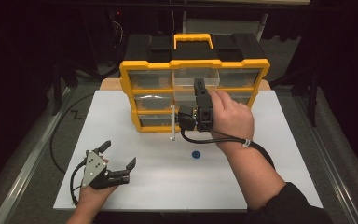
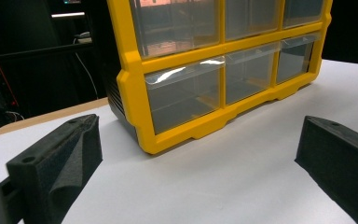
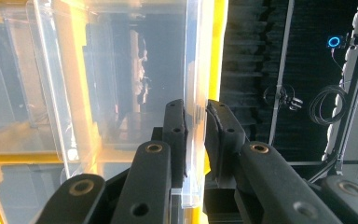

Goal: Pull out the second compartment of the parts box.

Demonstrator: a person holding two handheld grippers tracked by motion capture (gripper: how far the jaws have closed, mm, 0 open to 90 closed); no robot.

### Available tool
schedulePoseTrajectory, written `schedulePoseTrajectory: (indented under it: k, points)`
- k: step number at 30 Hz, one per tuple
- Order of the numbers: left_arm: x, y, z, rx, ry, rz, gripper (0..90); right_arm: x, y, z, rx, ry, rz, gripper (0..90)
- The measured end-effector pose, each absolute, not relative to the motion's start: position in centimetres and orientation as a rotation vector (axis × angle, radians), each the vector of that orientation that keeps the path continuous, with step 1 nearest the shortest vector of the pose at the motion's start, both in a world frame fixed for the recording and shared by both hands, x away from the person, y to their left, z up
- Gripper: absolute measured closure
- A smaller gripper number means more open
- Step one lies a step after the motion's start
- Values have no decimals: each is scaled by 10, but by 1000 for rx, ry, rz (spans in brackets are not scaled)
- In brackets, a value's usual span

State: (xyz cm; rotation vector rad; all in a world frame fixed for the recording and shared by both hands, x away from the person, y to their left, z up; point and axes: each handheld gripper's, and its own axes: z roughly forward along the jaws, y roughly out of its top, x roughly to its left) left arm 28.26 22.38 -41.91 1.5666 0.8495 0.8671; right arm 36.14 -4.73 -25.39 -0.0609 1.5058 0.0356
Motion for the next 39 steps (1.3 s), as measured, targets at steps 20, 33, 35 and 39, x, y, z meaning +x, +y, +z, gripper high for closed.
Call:
schedulePoseTrajectory:
  k: [20,33,35,39]
  points:
    - [283,223,-419,1569,844,865,9,350,-47,-255,-63,1503,22,812]
    - [283,223,-419,1570,843,863,9,345,-48,-256,-65,1501,31,812]
    - [283,223,-419,1571,842,862,9,344,-48,-256,-63,1502,30,812]
    - [283,223,-419,1570,842,861,9,343,-48,-256,-63,1501,32,812]
